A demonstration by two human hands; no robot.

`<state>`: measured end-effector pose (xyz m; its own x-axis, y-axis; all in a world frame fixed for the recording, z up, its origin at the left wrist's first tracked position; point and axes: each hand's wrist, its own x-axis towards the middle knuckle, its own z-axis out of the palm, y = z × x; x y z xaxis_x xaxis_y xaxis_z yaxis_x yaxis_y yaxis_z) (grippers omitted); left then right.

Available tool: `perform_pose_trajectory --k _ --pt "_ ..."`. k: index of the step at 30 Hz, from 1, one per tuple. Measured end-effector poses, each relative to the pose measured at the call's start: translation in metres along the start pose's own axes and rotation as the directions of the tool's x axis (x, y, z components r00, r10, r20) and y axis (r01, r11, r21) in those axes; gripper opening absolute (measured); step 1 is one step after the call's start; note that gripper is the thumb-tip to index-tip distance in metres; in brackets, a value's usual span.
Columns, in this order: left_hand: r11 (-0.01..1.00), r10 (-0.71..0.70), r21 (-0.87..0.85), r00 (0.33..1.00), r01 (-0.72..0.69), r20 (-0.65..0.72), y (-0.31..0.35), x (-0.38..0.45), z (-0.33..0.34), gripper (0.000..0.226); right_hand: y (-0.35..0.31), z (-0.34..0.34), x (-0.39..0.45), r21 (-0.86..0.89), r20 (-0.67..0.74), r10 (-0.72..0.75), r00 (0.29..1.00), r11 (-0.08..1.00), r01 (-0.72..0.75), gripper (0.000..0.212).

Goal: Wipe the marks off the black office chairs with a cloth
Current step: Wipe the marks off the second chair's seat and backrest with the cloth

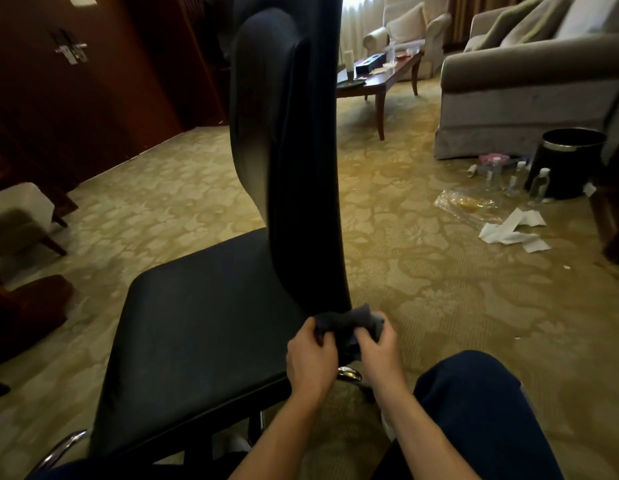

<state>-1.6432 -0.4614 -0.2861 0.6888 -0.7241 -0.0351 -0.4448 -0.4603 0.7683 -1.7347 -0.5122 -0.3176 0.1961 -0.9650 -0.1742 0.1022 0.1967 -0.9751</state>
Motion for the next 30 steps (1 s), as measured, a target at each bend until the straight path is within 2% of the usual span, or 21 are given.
perform_pose_trajectory --k 5,7,9,11,12,14,17,19,22,25,27,30 --pt "0.987 0.046 -0.151 0.996 -0.056 -0.071 -0.011 -0.015 -0.011 0.011 0.001 0.005 -0.026 -0.2 0.019 -0.143 0.989 0.969 0.144 0.011" --pt "0.971 0.032 -0.231 0.992 -0.059 -0.12 -0.006 -0.019 -0.02 0.012 -0.004 0.006 -0.032 -0.334 0.052 -0.264 0.963 0.904 0.266 0.01" --pt "0.955 0.007 -0.293 0.988 -0.053 -0.155 -0.001 -0.021 -0.025 0.013 -0.023 0.01 -0.038 -0.544 0.068 -0.504 0.861 0.705 0.456 0.013" --pt "0.943 0.012 -0.325 0.985 -0.069 -0.175 0.007 -0.022 -0.03 0.017 -0.051 0.016 -0.043 -0.59 0.133 -0.672 0.728 0.537 0.603 0.017" --pt "0.937 0.001 -0.343 0.986 -0.06 -0.169 0.011 -0.022 -0.029 0.019 -0.063 0.018 -0.042 -0.565 0.172 -0.691 0.702 0.515 0.645 0.018" --pt "0.919 -0.074 -0.393 0.987 0.012 -0.143 0.014 -0.023 -0.024 0.018 -0.064 0.023 -0.036 -0.521 0.244 -0.655 0.715 0.533 0.667 0.023" --pt "0.889 -0.191 -0.439 0.977 0.13 -0.097 0.011 -0.026 -0.018 0.016 -0.041 0.026 -0.03 -0.558 0.319 -0.631 0.707 0.478 0.679 0.026" --pt "0.888 -0.218 -0.432 0.971 0.158 -0.093 0.006 -0.026 -0.015 0.019 -0.034 0.027 -0.032 -0.574 0.356 -0.611 0.707 0.455 0.681 0.022" --pt "0.865 -0.187 -0.491 0.974 0.1 -0.13 0.01 -0.024 -0.019 0.018 -0.046 0.023 -0.031 -0.607 0.357 -0.666 0.655 0.368 0.704 0.018" --pt "0.849 -0.159 -0.528 0.96 0.014 -0.23 0.023 -0.018 -0.028 0.017 -0.078 0.022 -0.027 -0.608 0.388 -0.699 0.601 0.295 0.737 0.016" --pt "0.864 -0.101 -0.5 0.948 -0.067 -0.302 0.034 -0.012 -0.039 0.018 -0.102 0.025 -0.025 -0.585 0.389 -0.713 0.583 0.297 0.754 0.015" --pt "0.897 0.038 -0.392 0.92 -0.204 -0.391 0.057 0.002 -0.067 0.018 -0.138 0.037 -0.027 -0.533 0.309 -0.761 0.571 0.359 0.767 0.012"
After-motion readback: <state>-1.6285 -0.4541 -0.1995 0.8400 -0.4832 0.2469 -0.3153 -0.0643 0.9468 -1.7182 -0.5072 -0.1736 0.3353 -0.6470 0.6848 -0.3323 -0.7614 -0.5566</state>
